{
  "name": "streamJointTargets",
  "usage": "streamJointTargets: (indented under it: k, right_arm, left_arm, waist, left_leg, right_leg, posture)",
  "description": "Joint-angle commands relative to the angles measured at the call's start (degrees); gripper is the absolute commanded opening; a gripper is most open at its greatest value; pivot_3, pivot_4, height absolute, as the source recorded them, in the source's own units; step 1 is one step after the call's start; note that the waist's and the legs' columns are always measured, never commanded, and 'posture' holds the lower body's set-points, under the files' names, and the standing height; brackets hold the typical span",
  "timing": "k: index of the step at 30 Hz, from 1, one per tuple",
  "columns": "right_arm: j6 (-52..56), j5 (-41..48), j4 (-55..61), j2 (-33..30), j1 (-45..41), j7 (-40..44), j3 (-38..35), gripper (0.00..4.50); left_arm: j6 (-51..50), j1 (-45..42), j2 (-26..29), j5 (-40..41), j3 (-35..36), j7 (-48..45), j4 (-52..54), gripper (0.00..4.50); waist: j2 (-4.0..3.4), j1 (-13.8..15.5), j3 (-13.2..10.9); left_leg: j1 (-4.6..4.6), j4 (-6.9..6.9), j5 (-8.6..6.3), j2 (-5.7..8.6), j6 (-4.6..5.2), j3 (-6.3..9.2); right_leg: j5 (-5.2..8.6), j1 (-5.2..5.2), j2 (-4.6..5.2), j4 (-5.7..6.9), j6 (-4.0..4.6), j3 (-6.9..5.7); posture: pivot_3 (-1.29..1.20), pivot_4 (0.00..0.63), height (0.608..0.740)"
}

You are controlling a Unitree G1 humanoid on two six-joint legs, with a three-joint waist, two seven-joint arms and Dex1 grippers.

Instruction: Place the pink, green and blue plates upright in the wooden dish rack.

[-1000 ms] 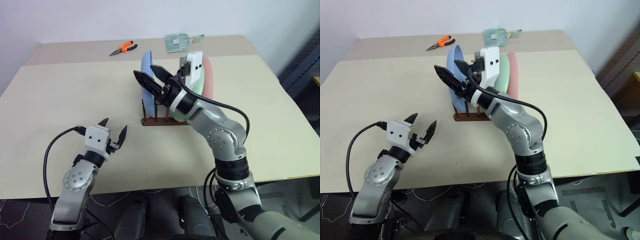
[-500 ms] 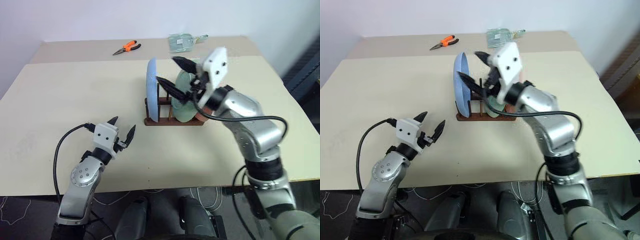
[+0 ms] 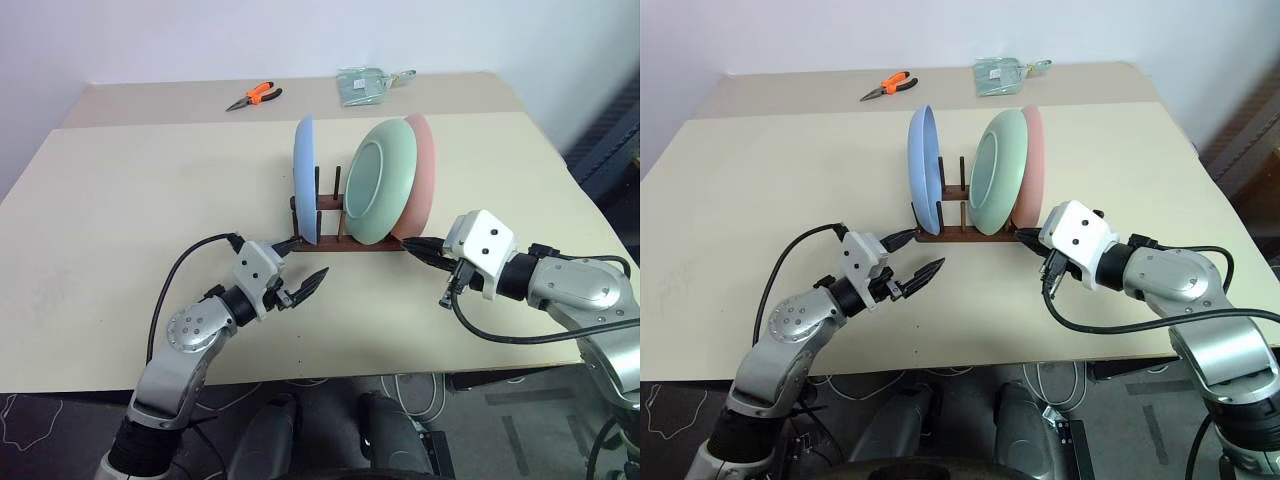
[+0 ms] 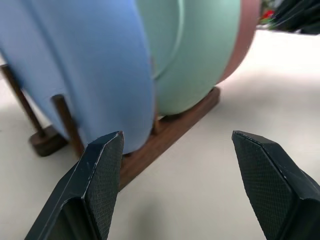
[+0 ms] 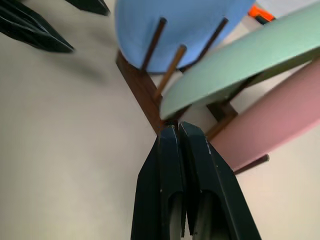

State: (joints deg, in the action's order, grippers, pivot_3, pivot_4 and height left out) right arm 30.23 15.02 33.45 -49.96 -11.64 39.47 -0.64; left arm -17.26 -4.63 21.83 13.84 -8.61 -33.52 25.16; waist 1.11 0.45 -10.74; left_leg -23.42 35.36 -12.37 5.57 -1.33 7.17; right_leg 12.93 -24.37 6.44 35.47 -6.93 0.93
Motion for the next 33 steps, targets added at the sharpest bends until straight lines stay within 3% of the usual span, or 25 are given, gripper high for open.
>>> streamJointTargets:
  k: [1, 10, 27, 33]
  right_arm:
    - [-2.85, -4.48, -3.16, 1.59, -2.4, -2.42, 1.4, 0.06]
    - [-5.49, -5.59, -4.97, 6.73, -7.92, -1.41, 4.44, 0.06]
    - [-4.61, -5.47, -1.77, 10.02, -12.5, 1.05, 7.25, 0.06]
    - [-3.5, -4.14, -1.32, 5.94, -5.97, 4.95, 4.44, 0.06]
  left_arm:
    - [-1.26, -0.06, 0.75, 1.72, -0.18, -1.21, 3.25, 3.51]
    - [-2.21, 1.65, 0.61, 0.72, -0.22, 0.28, 4.82, 3.51]
    - [-1.37, 2.46, 0.51, 0.32, -0.88, 1.19, 4.15, 3.51]
    - [-0.84, 4.28, 1.36, -0.41, 0.75, 2.05, 3.32, 3.51]
  waist:
    - [0.0, 0.16, 0.0]
    - [0.0, 0.2, -0.01]
    - [0.0, 0.22, -0.01]
    - [0.02, 0.4, 0.01]
  left_leg:
    - [0.0, 0.0, 0.0, 0.0, 0.0, -0.01]
    - [-0.01, -0.01, -0.01, 0.0, 0.01, 0.01]
    - [0.0, -0.01, -0.01, 0.0, 0.02, 0.02]
    - [0.0, -0.01, -0.01, 0.0, 0.02, 0.01]
  right_leg:
    - [0.0, 0.0, 0.0, -0.01, 0.0, 0.0]
    - [-0.08, 0.0, 0.0, -0.03, -0.13, 0.0]
    - [-0.09, 0.0, -0.01, -0.04, -0.13, 0.0]
    - [-0.09, 0.0, -0.01, -0.06, -0.13, 0.0]
  posture:
    - [0.0, 0.15, 0.732]
    - [0.0, 0.15, 0.732]
    - [0.0, 0.15, 0.732]
    - [0.0, 0.15, 0.732]
